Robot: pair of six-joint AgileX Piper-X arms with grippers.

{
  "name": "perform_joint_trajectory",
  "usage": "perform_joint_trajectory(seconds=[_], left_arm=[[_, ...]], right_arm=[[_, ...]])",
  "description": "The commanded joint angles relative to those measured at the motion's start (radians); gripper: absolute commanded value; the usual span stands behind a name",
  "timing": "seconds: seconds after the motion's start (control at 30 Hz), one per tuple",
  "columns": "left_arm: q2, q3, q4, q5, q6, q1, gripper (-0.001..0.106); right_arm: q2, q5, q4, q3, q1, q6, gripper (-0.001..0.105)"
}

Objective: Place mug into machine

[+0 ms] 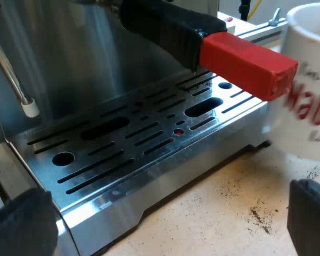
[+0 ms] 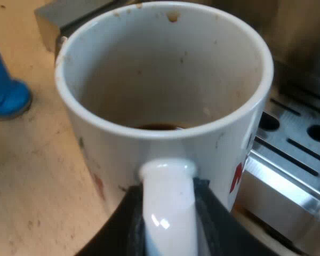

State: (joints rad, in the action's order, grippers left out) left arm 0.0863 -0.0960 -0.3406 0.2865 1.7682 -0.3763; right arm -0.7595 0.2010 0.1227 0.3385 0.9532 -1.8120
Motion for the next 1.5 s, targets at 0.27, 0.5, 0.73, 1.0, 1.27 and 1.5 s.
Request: perform_joint_trajectory(seconds=[0.27,0.5,0.73,1.0,1.27,1.5], left_arm=[[0.003,-0.006,0.01,-0.007,0.0,-0.005,0.089],[0.003,-0.006,0.01,-0.007,0.0,-0.005,0.089],[0.003,-0.006,0.01,-0.007,0.0,-0.005,0.089],[0.003,-0.006,0.01,-0.006,0.0,-0.005,0.089],[0.003,-0.006,0.01,0.001,0.002,-0.005,0.089],[0.003,-0.006,0.01,0.001,0.002,-0.005,0.089]], right_arm=[[-0.31,0.026,-0.341,0.112,0.005,0.033,0.0],[-0.469,0.038,-0.414,0.172,0.005,0.033,0.0],[-0.584,0.099,-0.499,0.213,0.005,0.035,0.0],[-0.681,0.202,-0.539,0.263,0.005,0.035,0.0],[-0.744,0.192,-0.538,0.293,-0.01,0.052,0.0],[-0.747,0.192,-0.538,0.293,-0.034,0.118,0.011]])
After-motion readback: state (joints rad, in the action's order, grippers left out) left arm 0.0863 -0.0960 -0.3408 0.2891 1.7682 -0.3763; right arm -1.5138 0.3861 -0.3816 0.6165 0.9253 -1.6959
